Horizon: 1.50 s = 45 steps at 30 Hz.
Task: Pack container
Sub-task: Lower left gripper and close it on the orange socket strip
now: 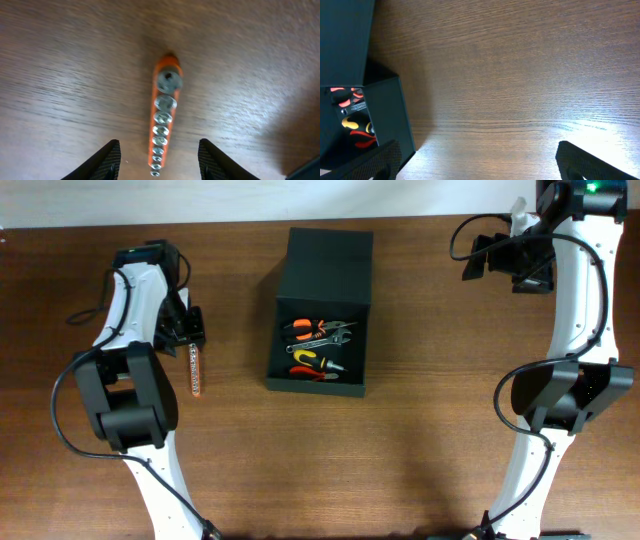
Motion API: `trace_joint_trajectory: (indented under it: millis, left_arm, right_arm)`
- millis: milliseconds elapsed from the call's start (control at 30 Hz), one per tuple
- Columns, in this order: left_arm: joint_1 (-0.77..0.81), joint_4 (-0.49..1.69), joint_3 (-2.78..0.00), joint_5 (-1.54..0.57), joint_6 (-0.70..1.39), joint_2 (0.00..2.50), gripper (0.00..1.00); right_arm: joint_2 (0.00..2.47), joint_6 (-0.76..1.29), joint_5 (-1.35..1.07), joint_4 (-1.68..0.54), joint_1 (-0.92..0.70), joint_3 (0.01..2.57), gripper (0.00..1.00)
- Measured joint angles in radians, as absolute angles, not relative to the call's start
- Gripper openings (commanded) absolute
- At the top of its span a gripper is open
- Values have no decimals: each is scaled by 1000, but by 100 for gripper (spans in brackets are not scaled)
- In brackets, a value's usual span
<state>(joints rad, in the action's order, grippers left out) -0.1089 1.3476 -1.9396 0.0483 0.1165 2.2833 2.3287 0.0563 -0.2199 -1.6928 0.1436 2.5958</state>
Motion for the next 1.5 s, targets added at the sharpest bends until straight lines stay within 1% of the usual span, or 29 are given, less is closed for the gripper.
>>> trace_joint_trajectory:
  millis: [1100, 1133, 1300, 1333, 1467, 1500]
  left_arm:
    - [-118, 1139, -1747, 25, 97, 2274, 52]
    - [-118, 1138, -1745, 25, 97, 2273, 50]
    - [-118, 1136, -1744, 16, 94, 2272, 30]
    - [-118, 1136, -1744, 15, 93, 2272, 27]
    - [-118, 1136, -1744, 14, 90, 2272, 25]
    - [-118, 1136, -1744, 15, 90, 2272, 22]
  right_arm:
    - [2329, 61, -220, -1693, 144, 2596, 99]
    - [2329, 61, -220, -1693, 144, 2596, 99]
    - [2329, 65, -220, -1693, 144, 2596, 99]
    - [2329, 64, -220, -1693, 144, 2596, 99]
    - [2329, 68, -220, -1693, 144, 2596, 98]
    - [2329, 67, -220, -1693, 144, 2596, 99]
